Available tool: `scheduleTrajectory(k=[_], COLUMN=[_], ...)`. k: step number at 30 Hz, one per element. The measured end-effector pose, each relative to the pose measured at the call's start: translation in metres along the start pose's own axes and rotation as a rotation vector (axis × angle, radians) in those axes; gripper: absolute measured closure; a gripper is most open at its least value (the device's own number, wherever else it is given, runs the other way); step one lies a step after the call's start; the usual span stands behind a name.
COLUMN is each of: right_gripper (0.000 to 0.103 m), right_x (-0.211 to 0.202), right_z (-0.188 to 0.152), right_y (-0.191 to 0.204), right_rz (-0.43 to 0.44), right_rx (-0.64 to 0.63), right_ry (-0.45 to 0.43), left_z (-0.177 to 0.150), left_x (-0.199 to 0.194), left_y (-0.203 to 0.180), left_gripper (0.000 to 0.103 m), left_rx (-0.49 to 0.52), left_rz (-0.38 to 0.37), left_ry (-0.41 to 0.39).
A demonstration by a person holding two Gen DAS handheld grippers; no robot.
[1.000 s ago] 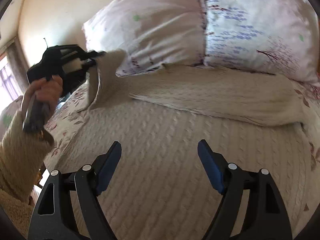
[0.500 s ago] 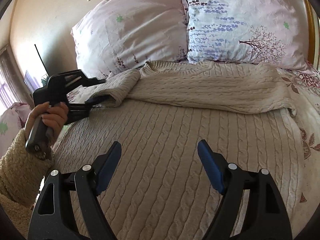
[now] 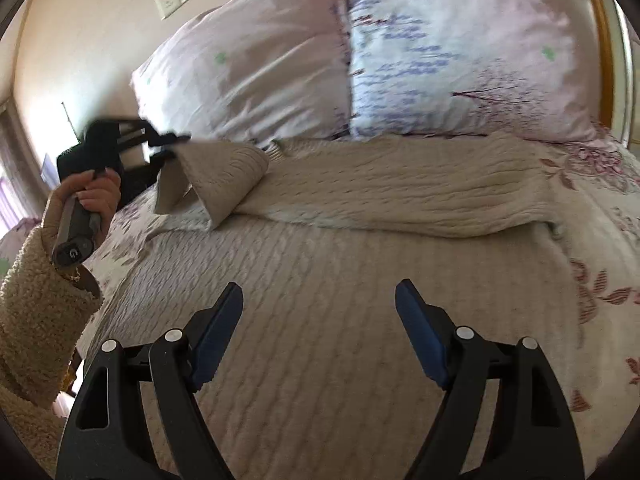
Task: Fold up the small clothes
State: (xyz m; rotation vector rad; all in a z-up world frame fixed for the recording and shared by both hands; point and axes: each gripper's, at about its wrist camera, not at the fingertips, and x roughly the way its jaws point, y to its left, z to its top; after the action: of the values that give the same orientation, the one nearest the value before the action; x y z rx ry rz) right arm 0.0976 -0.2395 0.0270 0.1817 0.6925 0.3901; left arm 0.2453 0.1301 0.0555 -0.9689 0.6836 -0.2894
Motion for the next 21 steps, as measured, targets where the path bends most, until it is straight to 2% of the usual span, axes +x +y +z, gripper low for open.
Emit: scheduleTrajectory(k=[3, 7, 8, 9, 11, 12, 13, 15, 17, 19, 21], right_gripper=[0.023, 0.023, 0.023, 0.023, 0.023, 0.023, 0.023, 0.025, 0.031, 0.040, 0.044], right_x=[-0.007, -0.015, -0.019, -0.022, -0.029, -0.031, -0.033, -0.033, -0.030, -0.021, -0.009], right_z=[0.002, 0.005, 0.008, 0.010, 0.019, 0.023, 0.029, 0.039, 0.054, 0.068, 0.085], right_y=[-0.015, -0.038, -0.046, -0.052, -0.067, -0.073, -0.079, -0.084, -0.087, -0.088, -0.084], right_rz=[-0.034, -0.061, -0.069, -0.074, -0.075, -0.069, -0.055, -0.025, 0.027, 0.081, 0.087], right_rx=[0.033, 0.094, 0.118, 0.135, 0.185, 0.207, 0.233, 0.254, 0.272, 0.293, 0.279], right_ry=[-0.016, -0.031, -0.039, -0.046, -0.062, -0.066, -0.067, -0.058, -0.034, 0.001, 0.041], left_z=[-0.030, -0.105, -0.123, -0.147, -0.172, -0.180, -0.185, -0.180, -0.161, -0.145, -0.129], left_x=[0.039, 0.099, 0.110, 0.123, 0.131, 0.133, 0.131, 0.129, 0.115, 0.088, 0.059], left_y=[-0.056, -0.106, -0.113, -0.117, -0.116, -0.116, -0.113, -0.113, -0.107, -0.093, -0.083], left_gripper=[0.095, 0.092, 0.085, 0.072, 0.053, 0.043, 0.040, 0.035, 0.033, 0.032, 0.029], left_rx=[0.258, 0.639, 0.713, 0.816, 0.919, 0.949, 0.957, 0.920, 0.841, 0.815, 0.853], left_rz=[0.029, 0.100, 0.119, 0.149, 0.171, 0.172, 0.161, 0.130, 0.080, 0.074, 0.166], left_ry=[0.089, 0.268, 0.304, 0.349, 0.392, 0.407, 0.427, 0.460, 0.491, 0.461, 0.374])
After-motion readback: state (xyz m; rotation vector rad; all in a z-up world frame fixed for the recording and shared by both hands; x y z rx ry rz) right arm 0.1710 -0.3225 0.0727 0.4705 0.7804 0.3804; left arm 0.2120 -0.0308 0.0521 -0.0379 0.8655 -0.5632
